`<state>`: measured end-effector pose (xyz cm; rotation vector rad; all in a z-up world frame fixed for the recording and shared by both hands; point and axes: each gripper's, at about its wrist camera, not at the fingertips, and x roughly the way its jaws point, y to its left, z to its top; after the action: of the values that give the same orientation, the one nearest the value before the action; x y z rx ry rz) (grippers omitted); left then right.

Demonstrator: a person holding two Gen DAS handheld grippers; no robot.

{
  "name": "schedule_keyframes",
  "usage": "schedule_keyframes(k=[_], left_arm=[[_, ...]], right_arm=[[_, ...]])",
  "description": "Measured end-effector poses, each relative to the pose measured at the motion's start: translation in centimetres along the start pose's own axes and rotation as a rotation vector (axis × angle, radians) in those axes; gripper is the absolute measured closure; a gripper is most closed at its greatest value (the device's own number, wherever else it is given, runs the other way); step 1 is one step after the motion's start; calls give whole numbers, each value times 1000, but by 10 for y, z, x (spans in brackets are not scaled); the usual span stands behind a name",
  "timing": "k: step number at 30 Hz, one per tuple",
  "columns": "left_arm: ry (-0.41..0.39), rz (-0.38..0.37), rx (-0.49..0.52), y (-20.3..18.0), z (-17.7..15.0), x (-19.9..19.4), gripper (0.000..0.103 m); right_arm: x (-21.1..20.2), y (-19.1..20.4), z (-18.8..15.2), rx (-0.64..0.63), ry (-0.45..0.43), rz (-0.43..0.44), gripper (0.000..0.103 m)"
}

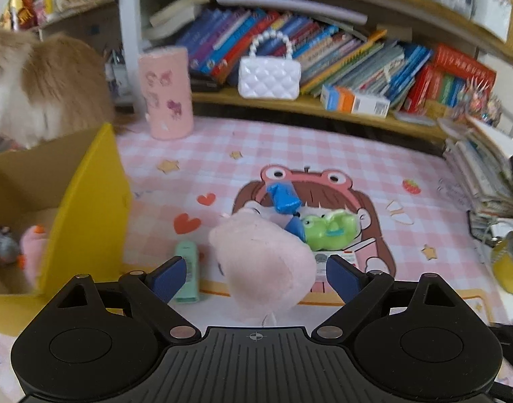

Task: Organize objects
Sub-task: 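Grasp the black binder clip with right tool while left tool grasps the pink plush pig, then carry the pink pig in left tool while right tool carries the clip to the box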

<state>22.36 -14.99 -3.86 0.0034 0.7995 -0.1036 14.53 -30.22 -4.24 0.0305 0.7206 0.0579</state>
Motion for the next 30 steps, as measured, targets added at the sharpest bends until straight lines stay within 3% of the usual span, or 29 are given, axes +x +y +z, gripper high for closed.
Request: schedule_keyframes(k=[6, 10, 20, 30], left_arm=[[91, 5, -4, -7, 1, 45, 13], [102, -15, -43, -3, -1, 53, 35], [-14, -118, -74, 17, -13, -27, 37], [-35, -118, -46, 57, -61, -90, 37]], right_arm=[[-12, -12, 2, 13, -4, -22, 66], [-20, -15, -1, 26, -6, -36, 66], [-27, -5, -7, 56, 8, -34, 66], [-27, 35, -18, 77, 59, -5, 66]])
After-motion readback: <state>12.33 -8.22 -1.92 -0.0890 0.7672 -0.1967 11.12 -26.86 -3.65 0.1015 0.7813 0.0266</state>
